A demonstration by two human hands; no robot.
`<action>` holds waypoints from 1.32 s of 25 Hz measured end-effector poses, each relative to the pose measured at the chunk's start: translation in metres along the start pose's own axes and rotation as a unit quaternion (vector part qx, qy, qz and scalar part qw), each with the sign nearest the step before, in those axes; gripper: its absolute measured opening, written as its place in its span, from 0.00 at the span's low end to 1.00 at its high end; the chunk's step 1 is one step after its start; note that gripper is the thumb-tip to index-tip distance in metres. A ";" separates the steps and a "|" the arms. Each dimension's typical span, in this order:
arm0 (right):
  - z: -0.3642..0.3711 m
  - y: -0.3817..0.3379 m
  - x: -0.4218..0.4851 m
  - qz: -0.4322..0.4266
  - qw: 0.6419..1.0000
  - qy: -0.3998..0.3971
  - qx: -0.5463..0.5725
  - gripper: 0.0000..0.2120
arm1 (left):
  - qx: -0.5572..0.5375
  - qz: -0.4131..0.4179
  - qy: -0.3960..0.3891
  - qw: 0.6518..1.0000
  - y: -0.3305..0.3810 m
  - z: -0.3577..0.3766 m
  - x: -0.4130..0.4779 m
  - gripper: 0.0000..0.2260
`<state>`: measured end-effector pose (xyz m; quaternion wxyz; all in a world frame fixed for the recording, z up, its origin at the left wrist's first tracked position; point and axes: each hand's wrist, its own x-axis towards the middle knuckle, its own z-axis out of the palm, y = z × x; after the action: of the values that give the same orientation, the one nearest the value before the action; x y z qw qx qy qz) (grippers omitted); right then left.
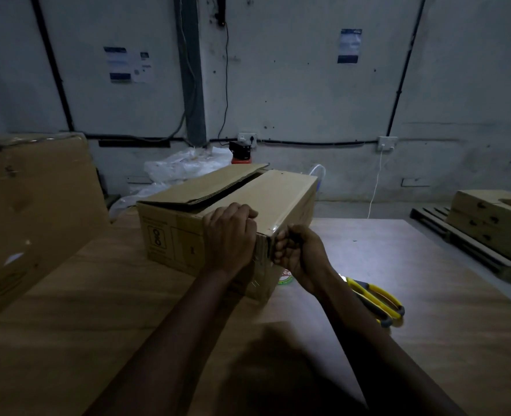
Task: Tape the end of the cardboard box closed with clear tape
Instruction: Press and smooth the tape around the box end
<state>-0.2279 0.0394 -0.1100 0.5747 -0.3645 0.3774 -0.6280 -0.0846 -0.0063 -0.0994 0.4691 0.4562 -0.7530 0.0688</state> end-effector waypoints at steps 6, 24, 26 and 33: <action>0.007 -0.016 0.009 -0.045 0.997 0.038 0.059 0.15 | -0.017 0.006 0.017 1.000 -0.003 0.004 -0.003 0.16; -0.018 0.035 0.021 -0.328 0.836 0.060 -0.435 0.20 | -0.053 0.054 0.026 0.997 -0.013 0.003 -0.016 0.19; -0.020 0.036 0.019 -0.312 0.851 0.043 -0.421 0.17 | -0.049 0.069 0.007 0.996 -0.016 0.003 -0.016 0.20; -0.035 0.032 0.024 -0.324 0.809 0.029 -0.489 0.30 | 0.000 0.127 -0.023 0.992 -0.025 0.003 -0.019 0.30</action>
<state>-0.2463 0.0160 -0.1533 0.0719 -0.6805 0.5108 -0.5204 -0.0650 -0.0108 -0.1240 0.4392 0.3586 -0.8154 0.1170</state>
